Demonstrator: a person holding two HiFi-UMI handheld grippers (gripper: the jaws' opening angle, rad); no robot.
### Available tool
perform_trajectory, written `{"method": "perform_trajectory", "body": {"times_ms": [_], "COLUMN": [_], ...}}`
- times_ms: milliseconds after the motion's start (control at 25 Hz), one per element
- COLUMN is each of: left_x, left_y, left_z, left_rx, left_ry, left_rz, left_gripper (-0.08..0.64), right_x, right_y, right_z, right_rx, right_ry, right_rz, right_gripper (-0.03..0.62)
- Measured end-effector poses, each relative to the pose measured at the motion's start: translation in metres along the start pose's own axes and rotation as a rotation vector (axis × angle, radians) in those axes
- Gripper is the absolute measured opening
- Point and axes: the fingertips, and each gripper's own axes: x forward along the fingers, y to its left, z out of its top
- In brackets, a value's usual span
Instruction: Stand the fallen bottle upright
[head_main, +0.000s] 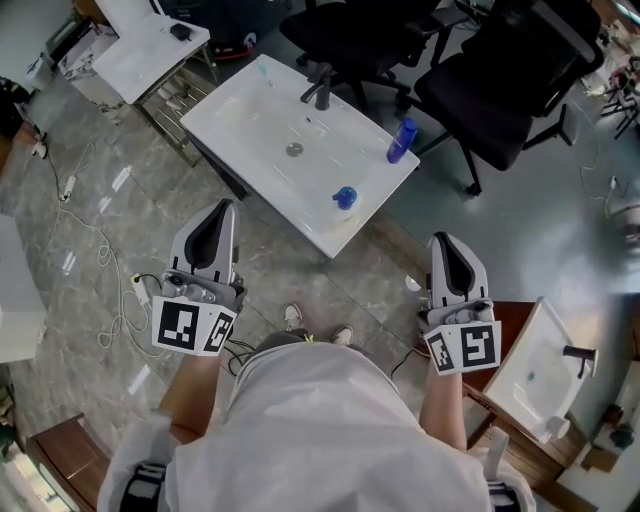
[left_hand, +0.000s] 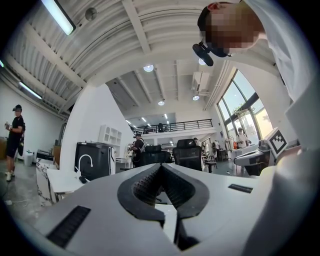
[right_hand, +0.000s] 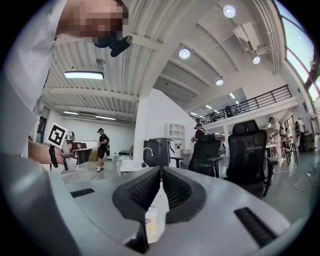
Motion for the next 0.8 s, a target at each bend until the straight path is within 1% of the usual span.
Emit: {"method": "perform_trajectory", "body": {"times_ms": [400, 800], "left_x": [-0.0029, -0.0045], "left_y": [-0.0043, -0.0076], "left_z": [0.002, -0.0046], "left_rx": [-0.007, -0.015], "left_ry": [-0.011, 0.001], "left_rz": [0.033, 0.039], "left_gripper": [0.018, 0.018], "right_x": [-0.0011, -0.0029], "right_y": [-0.0069, -0.004], "right_z": [0.0055, -0.0016], "right_rx": [0.002, 0.015], "right_ry": [-0.033, -0.025], "right_rz": [0.012, 0.025], "right_gripper": [0.046, 0.046]}}
